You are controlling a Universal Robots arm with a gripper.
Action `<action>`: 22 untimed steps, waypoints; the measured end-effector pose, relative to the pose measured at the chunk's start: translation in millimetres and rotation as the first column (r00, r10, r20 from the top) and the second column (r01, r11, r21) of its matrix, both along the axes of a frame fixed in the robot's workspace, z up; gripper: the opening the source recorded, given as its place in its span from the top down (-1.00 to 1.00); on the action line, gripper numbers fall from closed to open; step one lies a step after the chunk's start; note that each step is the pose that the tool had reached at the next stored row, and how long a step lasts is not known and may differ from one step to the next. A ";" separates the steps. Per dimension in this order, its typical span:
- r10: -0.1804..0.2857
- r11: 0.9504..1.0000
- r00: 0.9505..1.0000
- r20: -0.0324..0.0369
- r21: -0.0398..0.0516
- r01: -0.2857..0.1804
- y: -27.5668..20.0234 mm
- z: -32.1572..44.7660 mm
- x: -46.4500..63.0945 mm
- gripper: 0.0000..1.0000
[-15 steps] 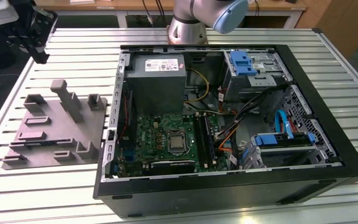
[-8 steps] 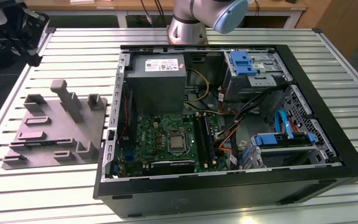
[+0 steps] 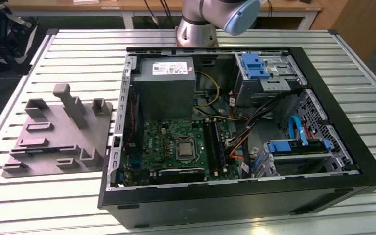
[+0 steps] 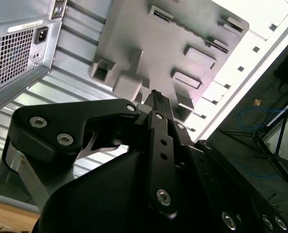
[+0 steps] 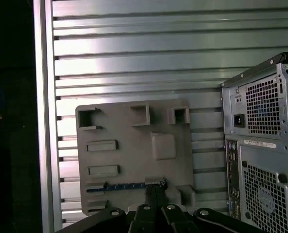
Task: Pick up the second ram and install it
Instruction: 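Reach for the second ram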
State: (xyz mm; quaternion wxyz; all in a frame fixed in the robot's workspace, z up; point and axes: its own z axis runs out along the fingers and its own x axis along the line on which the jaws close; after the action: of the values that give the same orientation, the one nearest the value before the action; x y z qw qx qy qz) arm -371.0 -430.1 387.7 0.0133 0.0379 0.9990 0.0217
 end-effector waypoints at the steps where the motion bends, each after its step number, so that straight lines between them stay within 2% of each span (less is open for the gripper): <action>1: 0.000 1.000 1.000 0.000 0.000 0.000 -0.8 -0.5 -1.9 0.79; 7: 0.000 1.000 1.000 0.000 0.000 0.000 -5.8 -7.1 -12.1 0.79; 15: 0.000 1.000 1.000 -0.001 0.000 0.000 -14.7 -16.6 -16.1 0.79; 22: 0.000 1.000 1.000 -0.001 0.000 0.000 -19.8 -22.2 -19.6 0.79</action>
State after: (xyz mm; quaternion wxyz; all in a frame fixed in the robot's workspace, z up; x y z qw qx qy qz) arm -390.6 -449.9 365.5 0.0128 0.0379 0.9990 0.0216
